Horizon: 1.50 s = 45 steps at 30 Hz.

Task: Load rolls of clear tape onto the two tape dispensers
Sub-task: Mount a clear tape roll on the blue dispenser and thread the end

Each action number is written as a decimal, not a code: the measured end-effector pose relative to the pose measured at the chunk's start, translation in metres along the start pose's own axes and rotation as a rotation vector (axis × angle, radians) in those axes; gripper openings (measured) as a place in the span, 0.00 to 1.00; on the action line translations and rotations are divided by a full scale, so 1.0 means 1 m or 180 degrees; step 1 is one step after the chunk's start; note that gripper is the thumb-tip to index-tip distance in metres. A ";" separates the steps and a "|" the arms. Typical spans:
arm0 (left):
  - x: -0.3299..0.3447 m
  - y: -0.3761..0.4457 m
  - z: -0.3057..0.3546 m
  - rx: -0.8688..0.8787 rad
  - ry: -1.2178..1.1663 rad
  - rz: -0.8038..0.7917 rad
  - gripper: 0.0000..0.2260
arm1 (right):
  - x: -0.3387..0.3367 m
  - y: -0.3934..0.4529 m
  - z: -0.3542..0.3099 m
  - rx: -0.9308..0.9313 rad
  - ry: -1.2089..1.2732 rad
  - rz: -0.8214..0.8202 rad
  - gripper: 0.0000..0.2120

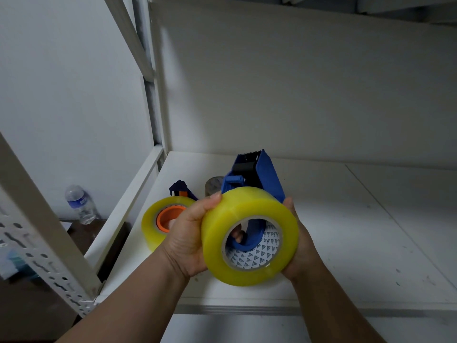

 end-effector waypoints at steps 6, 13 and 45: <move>-0.019 -0.004 -0.012 -0.0278 0.0041 0.0139 0.21 | -0.027 -0.002 -0.029 -0.0648 -0.0204 0.0475 0.39; -0.019 -0.007 -0.012 -0.0245 0.0039 0.0285 0.22 | -0.025 -0.014 -0.041 -0.0792 -0.1723 0.1290 0.26; -0.005 -0.010 -0.004 -0.0419 0.0872 0.0876 0.28 | 0.024 -0.043 -0.045 -0.1799 -0.2828 0.1388 0.15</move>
Point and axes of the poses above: each hand's wrist, its own y-axis towards the middle knuckle, its own x-axis out of the palm, z = x × y, the point moved 8 cm from there along y, towards the middle knuckle, and after that the axes turned 7 degrees about y, right-handed, at the moved point
